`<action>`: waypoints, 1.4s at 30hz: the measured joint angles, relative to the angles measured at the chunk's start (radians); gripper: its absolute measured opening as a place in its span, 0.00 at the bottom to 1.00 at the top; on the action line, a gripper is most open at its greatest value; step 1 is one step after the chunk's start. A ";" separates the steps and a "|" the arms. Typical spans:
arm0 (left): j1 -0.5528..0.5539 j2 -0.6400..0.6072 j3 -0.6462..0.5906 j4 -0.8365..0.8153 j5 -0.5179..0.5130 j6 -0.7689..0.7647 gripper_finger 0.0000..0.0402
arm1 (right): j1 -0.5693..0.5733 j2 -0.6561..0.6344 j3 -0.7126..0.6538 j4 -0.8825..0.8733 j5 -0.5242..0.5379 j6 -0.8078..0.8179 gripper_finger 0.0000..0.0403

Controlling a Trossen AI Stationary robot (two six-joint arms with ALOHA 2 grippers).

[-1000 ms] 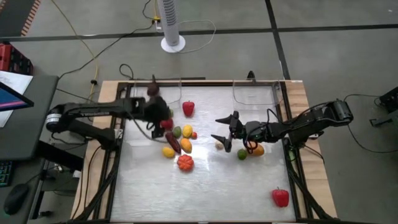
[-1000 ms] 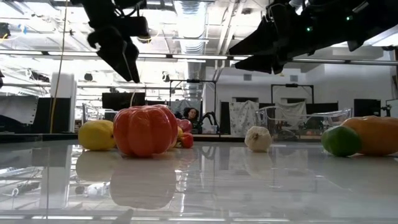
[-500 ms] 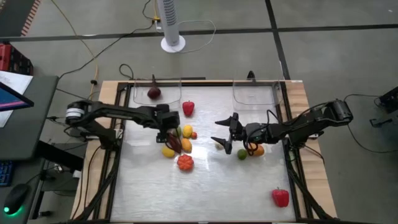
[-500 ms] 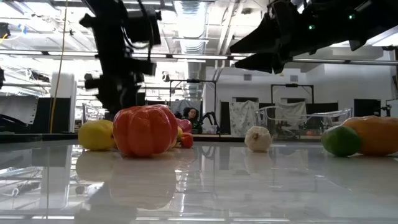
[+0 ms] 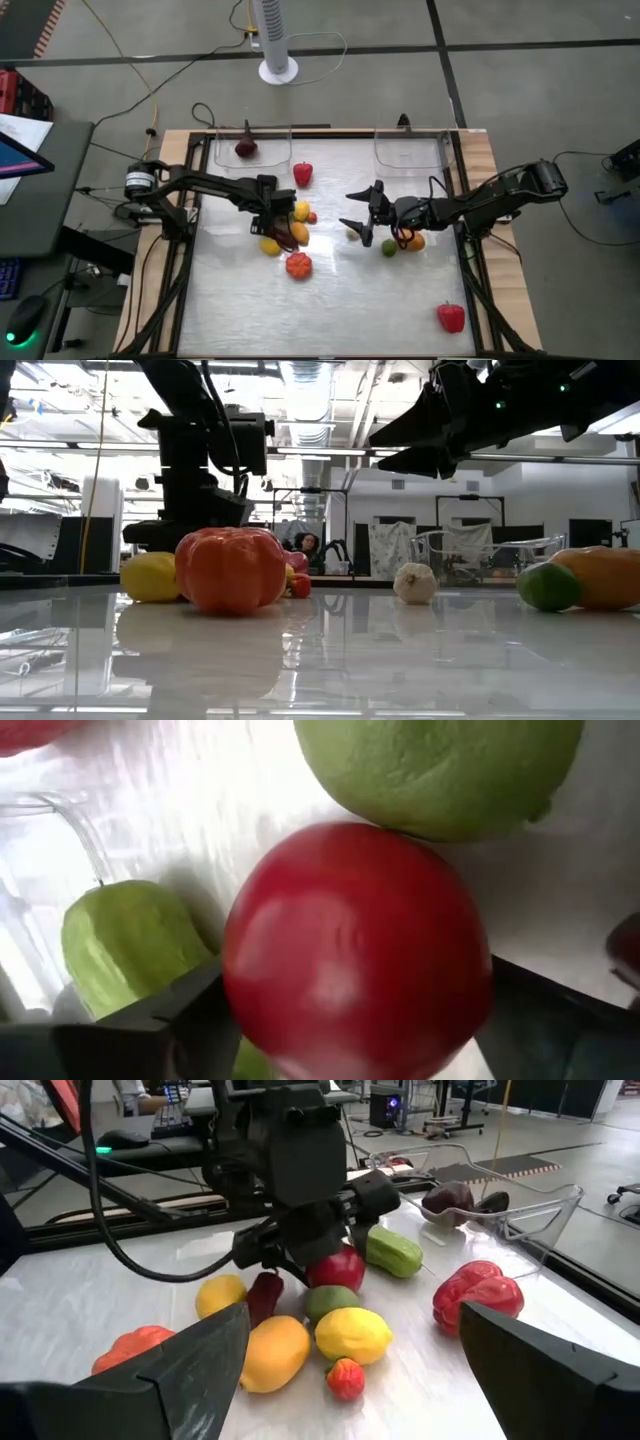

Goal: Sort produce into baskets
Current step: Put the red tomato into the left transparent bin

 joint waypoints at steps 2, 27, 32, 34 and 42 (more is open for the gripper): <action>-0.008 -0.015 0.005 -0.021 0.001 -0.008 0.69 | 0.000 0.000 0.000 0.000 0.000 0.000 0.95; 0.436 -0.467 0.096 0.003 0.094 -0.056 0.73 | 0.000 0.000 0.000 -0.004 0.000 0.010 0.95; 0.524 -0.426 0.096 0.024 0.118 -0.057 0.74 | 0.000 0.000 0.000 -0.005 0.000 0.010 0.95; 0.544 -0.416 0.096 0.031 0.115 -0.050 0.74 | 0.000 0.000 0.000 -0.006 0.000 0.010 0.95; 0.573 -0.418 0.096 0.015 0.057 -0.013 0.82 | -0.001 0.000 0.000 -0.008 0.000 0.010 0.95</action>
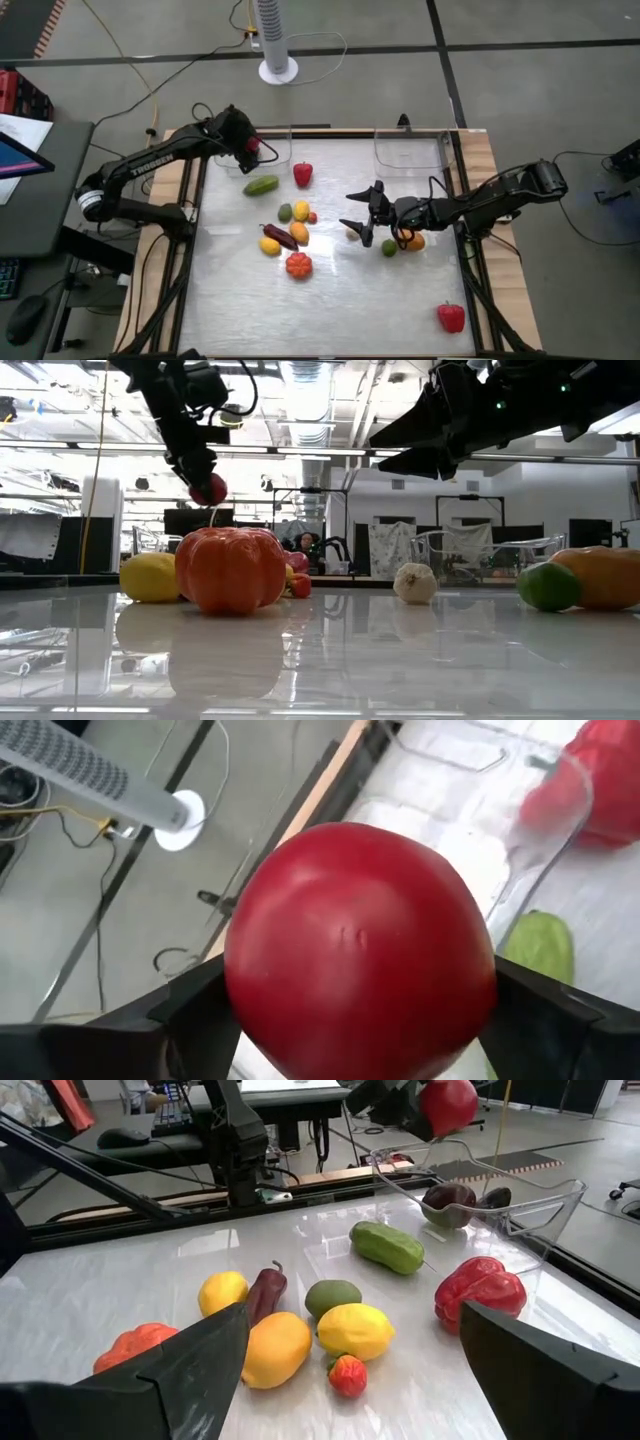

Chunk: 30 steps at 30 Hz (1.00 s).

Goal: Sort produce into baskets
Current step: Put the red tomato into the left transparent bin, then put the green cucumber into the right transparent bin

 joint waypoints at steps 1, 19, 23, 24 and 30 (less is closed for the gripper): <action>0.000 0.000 0.000 -0.006 0.000 0.002 0.83 | 0.000 0.000 0.000 0.000 0.000 0.000 0.95; -0.018 0.000 0.000 -0.168 0.219 -0.025 0.85 | 0.000 0.000 0.000 -0.001 0.000 0.000 0.95; -0.119 0.001 -0.057 -0.220 0.292 -0.067 0.85 | 0.000 0.000 0.000 -0.005 0.000 0.000 0.95; -0.149 0.001 -0.082 -0.220 0.280 -0.072 0.85 | 0.000 0.000 0.000 -0.005 0.000 0.000 0.95; -0.341 0.002 -0.200 -0.135 0.167 -0.093 0.85 | 0.000 0.000 0.000 -0.005 0.000 0.005 0.95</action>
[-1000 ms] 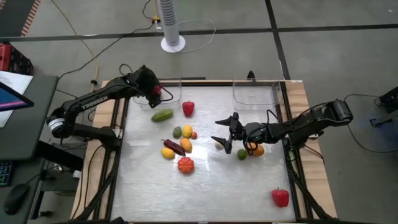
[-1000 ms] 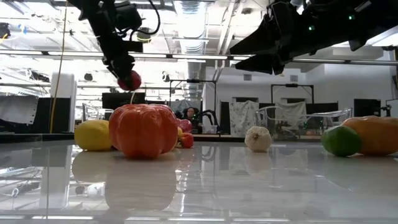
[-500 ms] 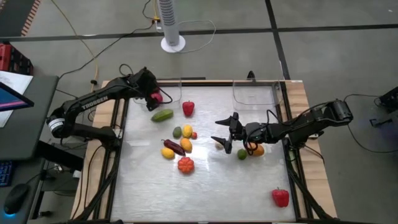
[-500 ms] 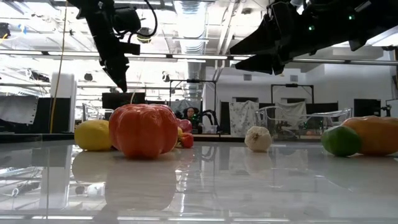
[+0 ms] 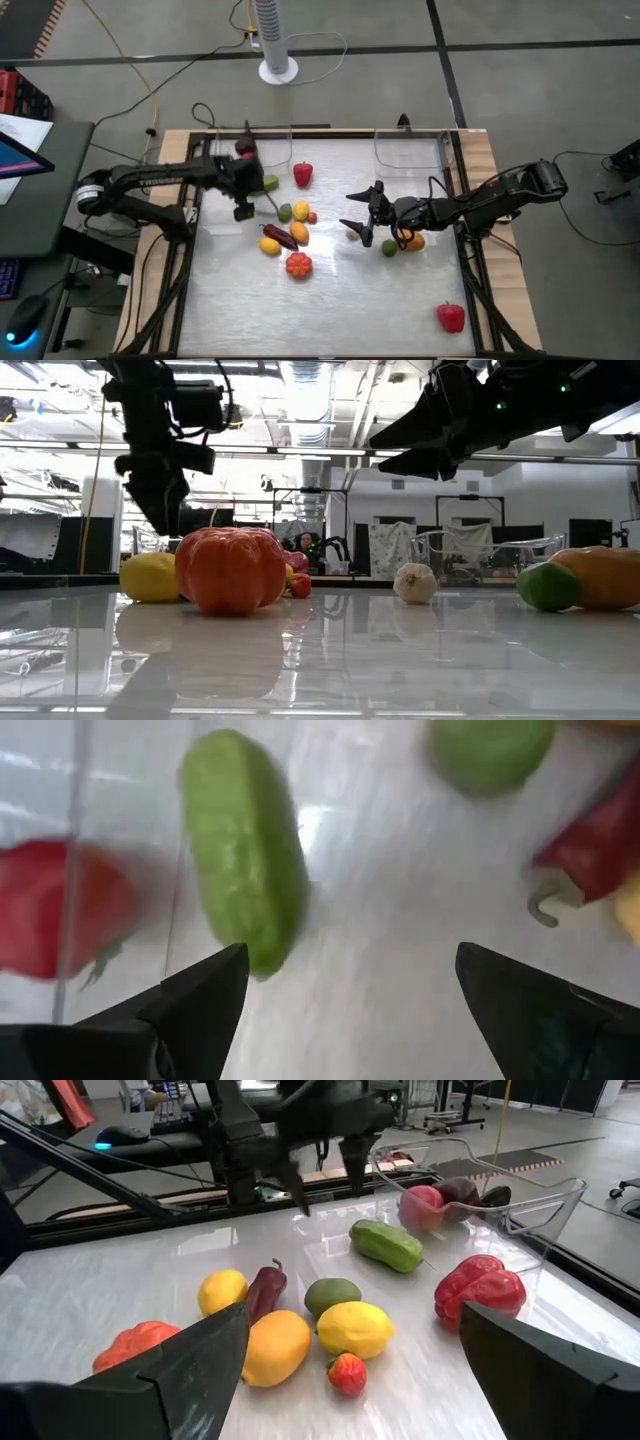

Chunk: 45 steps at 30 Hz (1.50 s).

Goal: Sort produce into baskets
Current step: Put the green cucumber into the right transparent bin

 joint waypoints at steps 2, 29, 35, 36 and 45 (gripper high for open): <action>-0.055 0.000 -0.017 0.003 -0.105 0.010 0.85 | 0.000 0.000 0.000 0.001 0.000 0.002 0.95; -0.123 0.013 -0.191 0.374 -0.340 -0.031 0.68 | -0.006 0.000 0.000 0.005 0.001 0.004 0.95; -0.106 0.128 -0.188 0.386 -0.368 -0.025 0.63 | -0.006 0.000 0.000 0.009 0.001 0.005 0.95; -0.104 0.149 -0.183 0.388 -0.393 -0.024 0.63 | -0.006 0.000 0.000 0.009 0.001 0.006 0.95; -0.103 0.214 -0.179 0.389 -0.391 -0.042 0.63 | -0.006 0.000 0.000 0.008 0.001 0.005 0.95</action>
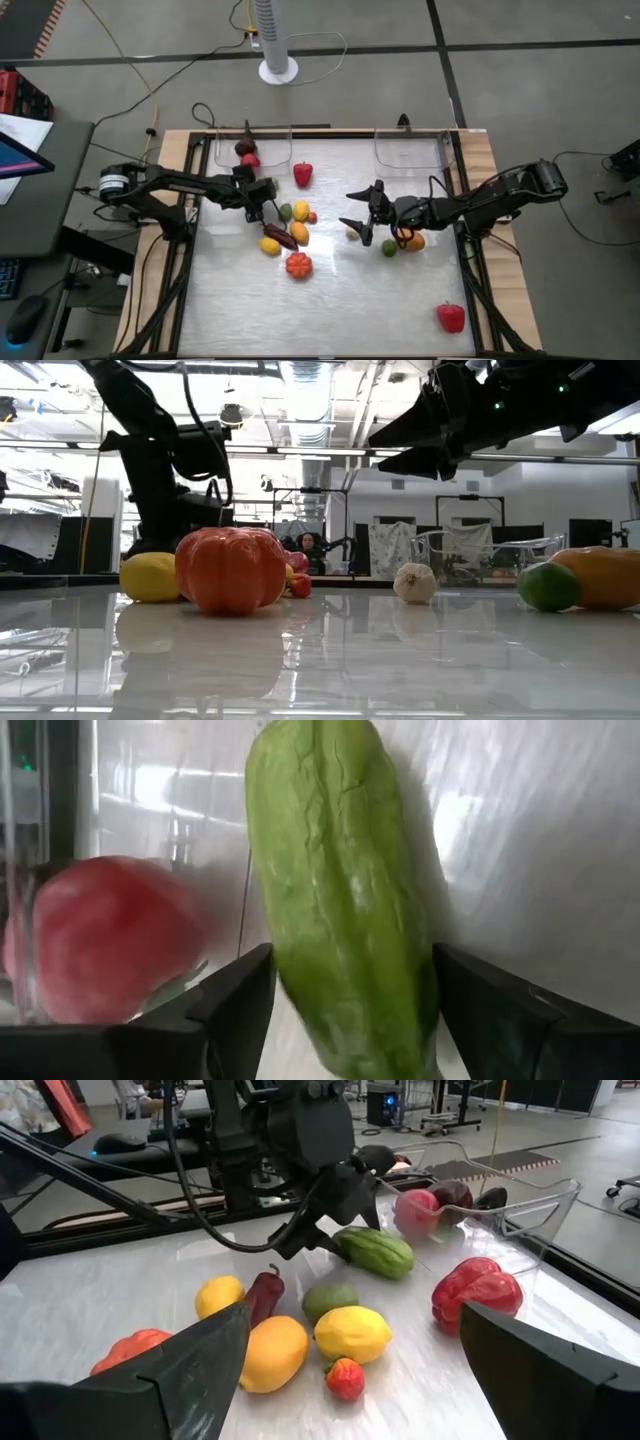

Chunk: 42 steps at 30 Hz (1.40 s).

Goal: Sort produce into baskets
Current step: Put the green cucumber into the right transparent bin

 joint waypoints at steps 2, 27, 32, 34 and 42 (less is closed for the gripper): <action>0.000 -0.003 0.000 -0.002 0.001 -0.001 0.61 | 0.000 0.000 0.000 -0.001 0.000 0.000 0.95; -0.196 -0.065 0.227 0.251 0.326 0.056 0.46 | -0.009 0.127 0.013 0.160 -0.022 -0.109 0.96; -0.199 -0.052 0.226 0.302 0.391 0.045 0.46 | 0.013 0.185 0.087 0.161 0.001 -0.236 0.97; -0.203 -0.051 0.225 0.320 0.412 0.047 0.46 | 0.007 0.209 0.113 0.154 0.001 -0.245 0.98; -0.237 -0.052 0.226 0.387 0.440 0.166 0.46 | -0.031 0.230 0.158 0.156 -0.154 -0.210 0.94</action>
